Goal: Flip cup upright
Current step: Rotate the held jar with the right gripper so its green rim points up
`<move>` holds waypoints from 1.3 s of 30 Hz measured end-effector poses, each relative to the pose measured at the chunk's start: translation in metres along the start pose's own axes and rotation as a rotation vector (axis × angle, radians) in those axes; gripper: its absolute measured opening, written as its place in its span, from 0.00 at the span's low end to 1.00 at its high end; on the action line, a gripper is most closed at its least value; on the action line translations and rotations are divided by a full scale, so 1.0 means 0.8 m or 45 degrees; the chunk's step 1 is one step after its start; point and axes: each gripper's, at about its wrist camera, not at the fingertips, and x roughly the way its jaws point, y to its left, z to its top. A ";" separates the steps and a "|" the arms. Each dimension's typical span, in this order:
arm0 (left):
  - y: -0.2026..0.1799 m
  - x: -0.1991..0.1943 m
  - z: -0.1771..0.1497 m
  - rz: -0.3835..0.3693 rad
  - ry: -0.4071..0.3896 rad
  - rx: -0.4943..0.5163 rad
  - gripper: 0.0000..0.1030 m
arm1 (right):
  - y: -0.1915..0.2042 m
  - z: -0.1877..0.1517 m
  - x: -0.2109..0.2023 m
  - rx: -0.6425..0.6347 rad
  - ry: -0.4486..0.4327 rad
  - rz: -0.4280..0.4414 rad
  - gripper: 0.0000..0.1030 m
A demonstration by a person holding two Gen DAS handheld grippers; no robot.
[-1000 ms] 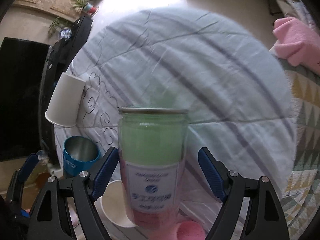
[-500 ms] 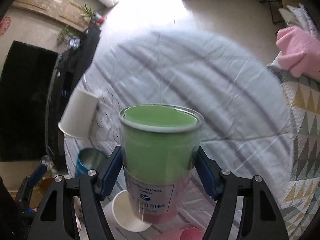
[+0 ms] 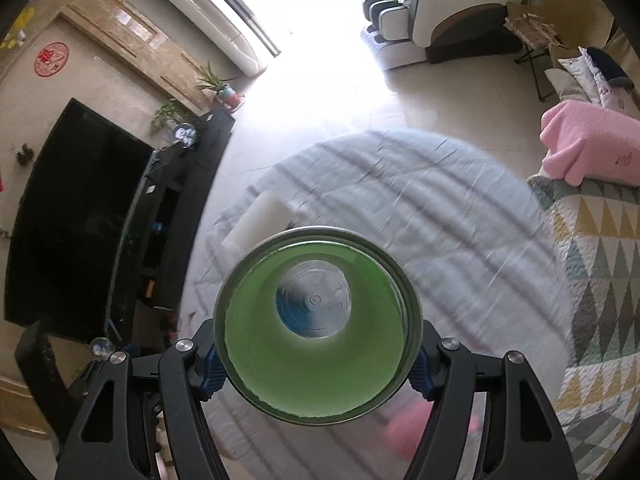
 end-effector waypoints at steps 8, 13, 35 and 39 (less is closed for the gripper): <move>0.045 -0.015 -0.064 0.003 0.065 0.042 1.00 | 0.049 -0.089 0.031 -0.015 0.279 0.142 0.69; 0.062 -0.009 -0.094 -0.027 0.119 0.069 1.00 | 0.062 -0.131 0.096 0.022 0.498 0.199 0.69; 0.003 0.079 -0.097 -0.276 0.276 0.328 1.00 | 0.033 -0.125 0.213 0.272 0.667 0.343 0.79; -0.005 0.089 -0.090 -0.297 0.294 0.352 1.00 | 0.027 -0.122 0.203 0.286 0.630 0.351 0.79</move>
